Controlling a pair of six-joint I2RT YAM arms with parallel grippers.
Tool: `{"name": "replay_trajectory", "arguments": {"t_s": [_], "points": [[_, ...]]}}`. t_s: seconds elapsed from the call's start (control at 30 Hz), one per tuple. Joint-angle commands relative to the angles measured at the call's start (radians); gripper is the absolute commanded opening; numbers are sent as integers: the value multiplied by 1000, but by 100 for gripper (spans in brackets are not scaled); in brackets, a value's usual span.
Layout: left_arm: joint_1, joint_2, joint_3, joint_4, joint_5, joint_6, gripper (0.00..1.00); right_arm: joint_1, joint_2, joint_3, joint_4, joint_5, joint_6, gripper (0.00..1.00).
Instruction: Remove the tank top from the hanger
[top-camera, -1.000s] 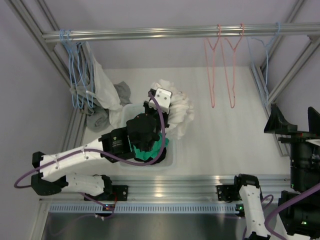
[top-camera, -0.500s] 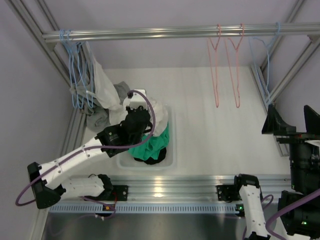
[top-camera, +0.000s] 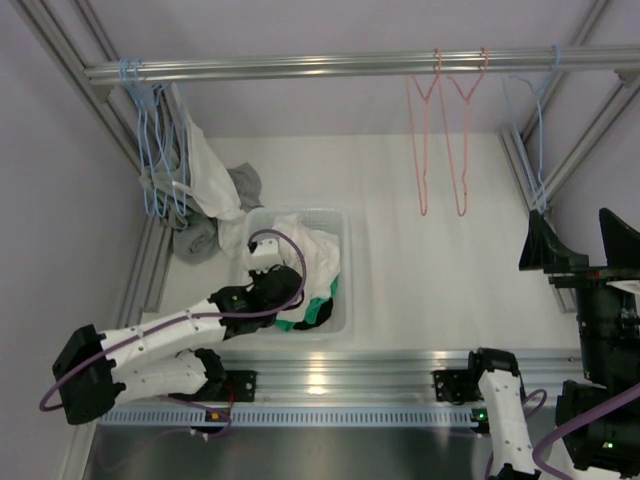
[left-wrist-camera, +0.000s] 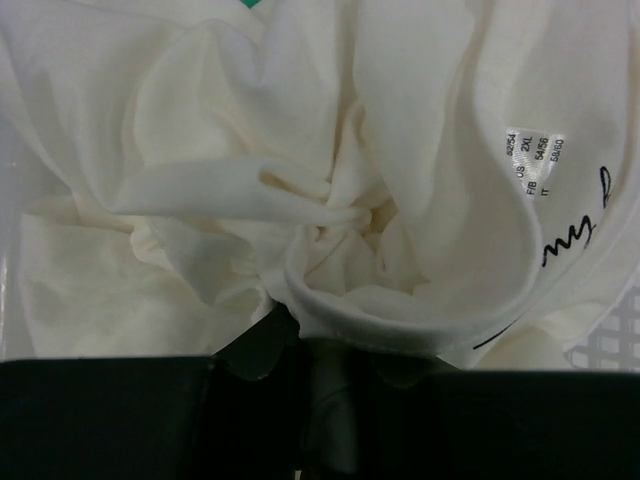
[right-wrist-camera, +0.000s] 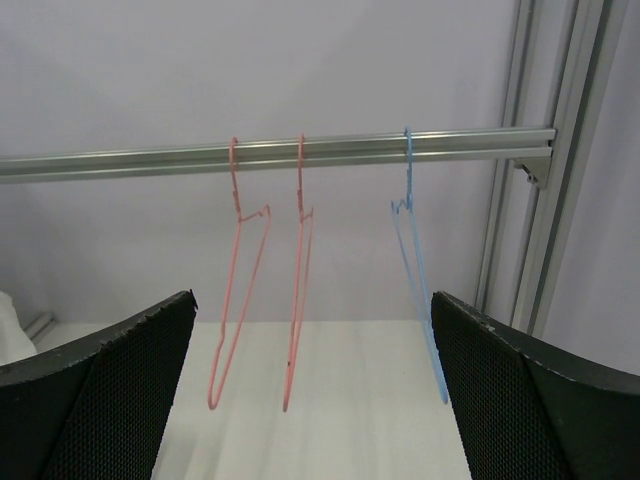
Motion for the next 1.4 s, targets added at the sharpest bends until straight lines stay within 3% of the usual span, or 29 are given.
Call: {"name": "replay_trajectory", "arguments": {"t_s": [0.0, 0.13, 0.23, 0.27, 0.33, 0.4, 0.43, 0.5, 0.8, 0.9, 0.97, 1.03, 1.13, 1.2, 1.37], "points": [[16, 57, -21, 13, 30, -104, 0, 16, 19, -13, 97, -38, 30, 99], [50, 196, -1, 73, 105, -55, 0, 18, 24, -28, 116, -61, 42, 99], [50, 197, 34, 73, 136, -15, 2, 18, 32, -28, 118, -68, 42, 99], [50, 163, 37, 73, 137, -7, 14, 21, 33, -28, 118, -67, 42, 99], [50, 117, 45, 59, 125, 22, 52, 21, 42, -27, 118, -67, 33, 99], [50, 53, 85, 3, 116, 39, 60, 23, 64, -27, 120, -68, 28, 99], [50, 36, 103, -17, 116, 63, 76, 23, 74, -27, 118, -82, 25, 99], [50, 13, 181, -92, 113, 86, 97, 23, 120, -33, 118, -102, 20, 99], [67, 9, 448, -284, -8, 186, 99, 26, 324, -41, 106, -102, 39, 99], [182, 81, 586, -317, 25, 242, 99, 38, 390, -28, 74, -87, 21, 99], [338, 135, 683, -307, 88, 287, 99, 67, 418, -18, 46, -30, -13, 99], [488, 175, 750, -307, 221, 328, 99, 157, 463, 27, -36, 144, -51, 99], [578, 154, 836, -317, 234, 385, 99, 362, 506, 79, -158, 493, -168, 99], [590, 119, 846, -338, 200, 407, 99, 414, 469, 70, -184, 573, -182, 99], [592, -73, 781, -370, 154, 485, 99, 423, 274, -42, -189, 460, -115, 99]]}}
